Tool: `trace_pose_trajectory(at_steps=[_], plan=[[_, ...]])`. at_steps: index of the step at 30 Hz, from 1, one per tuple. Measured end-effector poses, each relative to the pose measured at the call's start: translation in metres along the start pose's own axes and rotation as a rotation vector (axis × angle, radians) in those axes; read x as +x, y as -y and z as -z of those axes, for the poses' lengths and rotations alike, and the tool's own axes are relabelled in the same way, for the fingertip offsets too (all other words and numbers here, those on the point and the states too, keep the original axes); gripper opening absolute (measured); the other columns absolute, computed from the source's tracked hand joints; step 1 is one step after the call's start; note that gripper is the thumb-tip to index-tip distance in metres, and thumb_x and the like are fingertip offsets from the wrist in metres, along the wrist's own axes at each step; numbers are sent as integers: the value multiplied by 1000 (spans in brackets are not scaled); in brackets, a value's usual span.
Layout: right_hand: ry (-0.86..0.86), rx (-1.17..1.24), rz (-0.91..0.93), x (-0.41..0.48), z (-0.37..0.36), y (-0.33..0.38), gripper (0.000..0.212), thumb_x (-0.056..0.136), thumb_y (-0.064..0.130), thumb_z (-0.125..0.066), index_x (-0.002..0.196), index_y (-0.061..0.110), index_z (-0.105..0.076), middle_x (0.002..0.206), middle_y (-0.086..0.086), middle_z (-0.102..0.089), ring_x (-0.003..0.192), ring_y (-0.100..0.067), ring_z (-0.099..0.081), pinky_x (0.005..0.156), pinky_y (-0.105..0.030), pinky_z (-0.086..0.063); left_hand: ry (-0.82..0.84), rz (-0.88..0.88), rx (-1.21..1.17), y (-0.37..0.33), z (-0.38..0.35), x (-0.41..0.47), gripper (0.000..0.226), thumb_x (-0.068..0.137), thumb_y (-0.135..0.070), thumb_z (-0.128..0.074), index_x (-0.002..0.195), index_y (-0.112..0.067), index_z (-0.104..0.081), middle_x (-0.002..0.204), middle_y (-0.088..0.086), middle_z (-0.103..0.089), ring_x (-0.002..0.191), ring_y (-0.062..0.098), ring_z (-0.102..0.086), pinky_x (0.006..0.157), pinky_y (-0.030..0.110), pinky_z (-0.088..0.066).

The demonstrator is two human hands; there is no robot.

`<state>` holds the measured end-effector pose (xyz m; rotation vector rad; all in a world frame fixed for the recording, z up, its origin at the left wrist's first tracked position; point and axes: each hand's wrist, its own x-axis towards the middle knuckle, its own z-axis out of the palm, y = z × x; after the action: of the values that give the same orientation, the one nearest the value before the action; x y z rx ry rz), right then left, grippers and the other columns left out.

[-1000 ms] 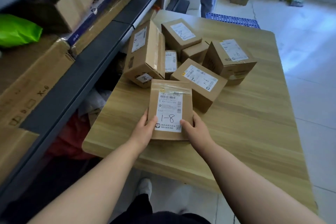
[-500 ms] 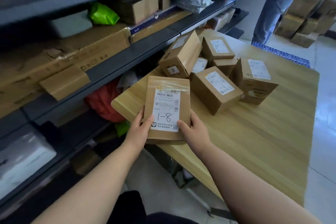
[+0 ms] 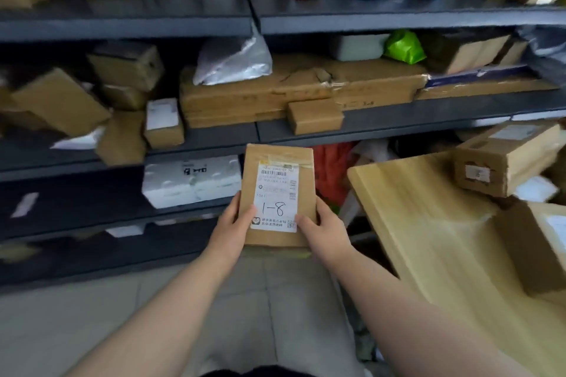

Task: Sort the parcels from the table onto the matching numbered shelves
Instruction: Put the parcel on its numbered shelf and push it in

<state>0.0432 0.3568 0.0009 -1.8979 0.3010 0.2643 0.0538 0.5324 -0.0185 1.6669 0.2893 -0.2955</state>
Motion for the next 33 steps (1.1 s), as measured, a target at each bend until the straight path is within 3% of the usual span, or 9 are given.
trace_pose_trajectory(at_steps=[2, 5, 10, 14, 21, 25, 28, 31, 33], plan=[[104, -40, 20, 10, -49, 20, 52, 94, 25, -57, 143, 27, -39, 127, 7, -58, 104, -7, -53, 86, -19, -41, -107, 16, -21, 8, 52, -5, 40, 97, -32, -51, 135, -44, -45, 125, -16, -61, 114, 8, -57, 102, 33, -42], [258, -100, 71, 20, -125, 48, 51, 94, 28, -56, 142, 30, -39, 126, 8, -59, 103, -10, -56, 89, -26, -49, -286, 25, -68, 20, 127, -16, 38, 98, -27, -49, 135, -39, -47, 122, -15, -62, 110, 5, -57, 89, 21, -42], [464, -158, 221, 17, -246, 95, 46, 94, 23, -54, 138, 28, -44, 117, 10, -59, 101, -10, -54, 85, -22, -42, -519, 31, -125, 44, 240, -47, 32, 99, -29, -47, 123, -50, -47, 117, -20, -61, 107, 3, -57, 89, 24, -43], [636, -209, 321, -1, -327, 123, 47, 92, 23, -57, 137, 30, -45, 114, 14, -60, 103, -9, -57, 90, -26, -47, -665, 6, -225, 59, 307, -84, 30, 100, -28, -46, 114, -55, -47, 116, -21, -62, 105, 1, -58, 84, 23, -45], [942, -313, 459, -23, -435, 162, 49, 92, 25, -57, 139, 34, -43, 115, 20, -58, 111, -6, -55, 94, -25, -44, -979, 35, -328, 75, 385, -130, 30, 102, -40, -38, 130, -41, -48, 114, -20, -62, 100, -4, -56, 70, 12, -40], [1071, -329, 476, -23, -490, 182, 49, 92, 26, -56, 139, 35, -44, 122, 14, -61, 112, -7, -57, 97, -29, -46, -1112, 55, -337, 84, 425, -136, 35, 102, -34, -40, 136, -39, -45, 121, -17, -60, 108, 0, -56, 79, 18, -42], [1170, -328, 482, -21, -529, 202, 45, 93, 23, -55, 136, 36, -46, 120, 14, -62, 109, -5, -57, 94, -26, -47, -1210, 56, -374, 83, 452, -137, 34, 102, -31, -42, 134, -42, -44, 117, -22, -60, 104, -5, -56, 80, 18, -43], [1261, -349, 494, -17, -566, 222, 44, 94, 20, -55, 133, 36, -48, 111, 18, -61, 100, 3, -57, 82, -16, -46, -1298, 68, -403, 78, 473, -136, 30, 101, -24, -44, 125, -42, -46, 111, -24, -59, 92, -15, -56, 72, 9, -41], [1313, -381, 506, -13, -588, 230, 42, 94, 20, -55, 132, 35, -49, 109, 19, -61, 98, 5, -56, 75, -13, -44, -1348, 78, -417, 80, 483, -133, 33, 101, -23, -45, 129, -39, -47, 116, -22, -60, 96, -12, -56, 75, 12, -42]])
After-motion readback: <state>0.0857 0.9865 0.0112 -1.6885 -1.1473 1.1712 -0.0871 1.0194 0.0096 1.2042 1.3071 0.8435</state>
